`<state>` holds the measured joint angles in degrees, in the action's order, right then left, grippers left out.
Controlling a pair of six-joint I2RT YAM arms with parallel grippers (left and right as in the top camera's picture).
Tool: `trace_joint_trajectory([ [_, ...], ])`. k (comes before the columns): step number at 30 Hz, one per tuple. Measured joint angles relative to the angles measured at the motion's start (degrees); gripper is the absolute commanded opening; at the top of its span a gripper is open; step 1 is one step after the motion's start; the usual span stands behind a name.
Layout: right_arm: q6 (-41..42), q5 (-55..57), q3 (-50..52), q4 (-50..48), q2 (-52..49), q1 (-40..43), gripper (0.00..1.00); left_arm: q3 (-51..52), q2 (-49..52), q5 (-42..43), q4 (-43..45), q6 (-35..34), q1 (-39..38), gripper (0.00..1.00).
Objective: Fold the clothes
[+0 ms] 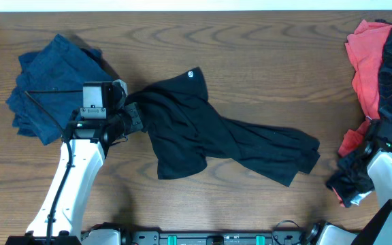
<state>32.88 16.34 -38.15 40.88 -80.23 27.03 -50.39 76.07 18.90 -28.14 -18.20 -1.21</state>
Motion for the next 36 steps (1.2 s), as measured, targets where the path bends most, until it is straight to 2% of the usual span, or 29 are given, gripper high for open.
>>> trace_joint_trajectory([
  [8,8.63,13.44,0.37,3.26,0.0,5.35,0.5,0.0,0.0,0.0,0.0,0.0,0.0,0.06],
  [13,11.69,14.8,0.39,3.17,0.0,8.72,0.49,0.0,0.0,0.0,0.02,0.0,0.0,0.07],
  [18,12.17,14.71,0.39,3.1,0.0,8.74,0.51,0.0,0.0,0.0,0.02,0.0,0.0,0.06],
  [23,11.67,12.31,0.33,3.17,0.57,8.74,0.56,0.0,0.0,0.0,0.02,0.0,0.0,0.07],
  [26,9.86,8.92,-0.92,4.61,2.51,8.74,0.6,0.0,0.0,0.02,0.02,0.17,-0.02,0.15],
  [32,7.48,3.45,-7.08,8.35,9.25,8.63,0.63,0.0,0.0,0.0,0.04,0.0,0.0,0.15],
  [36,0.87,-6.84,-9.14,6.34,13.16,6.51,0.63,0.0,0.0,0.0,0.04,0.02,0.0,0.15],
])
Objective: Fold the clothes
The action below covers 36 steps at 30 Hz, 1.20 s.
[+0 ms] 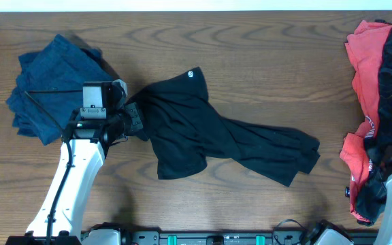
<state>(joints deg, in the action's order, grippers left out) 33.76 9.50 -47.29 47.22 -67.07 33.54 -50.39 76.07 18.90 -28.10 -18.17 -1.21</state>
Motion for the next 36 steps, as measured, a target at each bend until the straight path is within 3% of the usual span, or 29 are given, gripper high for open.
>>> trace_joint_trajectory([
  [4,-6.95,-10.27,-0.09,1.81,0.28,-6.75,0.64,0.0,0.0,0.0,-1.7,-0.07,0.0,0.15],
  [12,-12.85,-16.41,3.04,2.34,0.04,-22.82,0.65,0.02,0.0,0.28,-15.15,-2.08,0.0,0.17],
  [15,-13.44,-17.09,5.29,1.11,0.04,-28.13,0.65,0.2,0.0,1.57,-16.92,-2.82,-0.02,0.71],
  [18,-13.4,-17.53,6.86,-0.42,0.0,-31.56,0.65,1.29,0.0,2.4,-17.51,-3.1,0.0,0.83],
  [30,-13.11,-17.66,9.2,-3.15,-0.04,-34.47,0.64,2.95,0.0,4.13,-21.27,-3.26,0.0,0.84],
  [36,-11.67,-17.66,9.2,-3.32,-0.04,-34.47,0.65,3.78,0.0,4.76,-18.62,-3.54,-0.26,0.76],
])
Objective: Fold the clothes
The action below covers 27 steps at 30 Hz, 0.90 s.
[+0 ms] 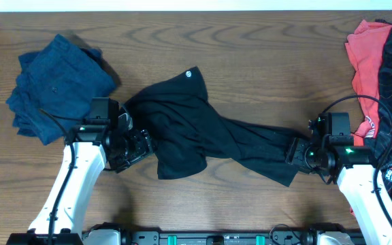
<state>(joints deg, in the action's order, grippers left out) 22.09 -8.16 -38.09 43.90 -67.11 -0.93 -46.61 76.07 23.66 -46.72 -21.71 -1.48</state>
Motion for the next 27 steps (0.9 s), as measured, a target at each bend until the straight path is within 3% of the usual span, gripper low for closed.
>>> trace_joint_trajectory([
  [18,0.96,0.0,0.0,0.17,0.0,-0.02,0.65,4.22,9.29,0.17,12.96,-3.76,-8.17,0.74],
  [20,0.96,0.0,0.0,0.2,0.0,-0.02,0.65,4.22,11.47,0.17,13.44,-4.63,-8.17,0.68],
  [24,0.96,0.0,0.02,1.38,0.0,-0.02,0.65,4.13,14.16,1.29,14.49,-6.1,-8.11,0.39],
  [26,0.96,0.0,0.02,1.75,0.0,0.0,0.65,4.15,14.97,2.6,15.34,-6.54,-8.13,0.13],
  [27,0.96,0.0,0.02,1.84,0.0,0.0,0.65,4.15,15.26,3.06,15.69,-6.54,-8.15,0.06],
])
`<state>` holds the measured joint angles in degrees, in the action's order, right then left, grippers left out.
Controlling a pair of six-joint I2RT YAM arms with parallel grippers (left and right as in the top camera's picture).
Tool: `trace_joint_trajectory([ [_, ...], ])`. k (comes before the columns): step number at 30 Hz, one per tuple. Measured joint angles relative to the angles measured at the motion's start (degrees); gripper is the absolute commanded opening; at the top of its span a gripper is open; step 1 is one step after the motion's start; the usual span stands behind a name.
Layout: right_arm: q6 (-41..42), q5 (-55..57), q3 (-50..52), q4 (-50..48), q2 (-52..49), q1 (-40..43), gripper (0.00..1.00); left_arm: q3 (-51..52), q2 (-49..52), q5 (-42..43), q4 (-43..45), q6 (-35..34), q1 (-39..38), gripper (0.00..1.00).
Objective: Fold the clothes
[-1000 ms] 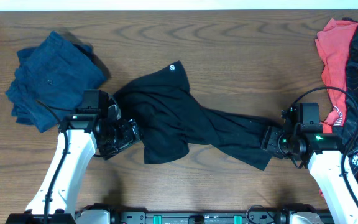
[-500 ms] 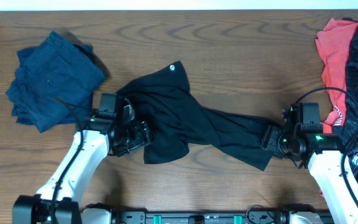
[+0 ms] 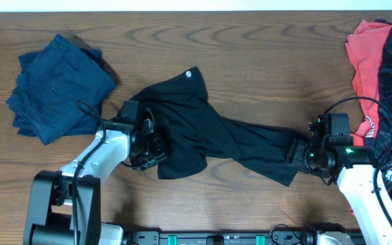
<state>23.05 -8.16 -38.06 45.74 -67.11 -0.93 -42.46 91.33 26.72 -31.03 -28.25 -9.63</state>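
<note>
A black garment (image 3: 209, 133) lies crumpled across the middle of the table, with a small white logo near its top. My left gripper (image 3: 155, 152) is at the garment's lower left edge, its fingers dark against the cloth. My right gripper (image 3: 294, 152) rests at the garment's right end, over the cloth. Neither view shows whether the jaws are parted or closed on fabric.
A folded dark blue garment (image 3: 53, 85) lies at the back left. A heap of red and black clothes (image 3: 380, 75) sits at the right edge, close behind my right arm. The wooden table (image 3: 250, 54) runs past them to the far edge.
My left arm has swung in, and its gripper has moved a little right, onto the garment's lower left edge. The right gripper and the black garment look unchanged.
At first my left gripper was at the black garment's left corner while my right arm was low by the clothes heap at the right. Later the left gripper had dropped toward the lower left hem and the right gripper stood at the garment's right end, where it stays.
</note>
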Motion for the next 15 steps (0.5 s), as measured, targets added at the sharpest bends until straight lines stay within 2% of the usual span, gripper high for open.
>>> trace_joint_trajectory([
  [15,-1.79,-0.02,0.0,5.97,0.0,-0.55,0.63,0.0,0.35,1.95,0.13,-0.04,-0.02,0.06],
])
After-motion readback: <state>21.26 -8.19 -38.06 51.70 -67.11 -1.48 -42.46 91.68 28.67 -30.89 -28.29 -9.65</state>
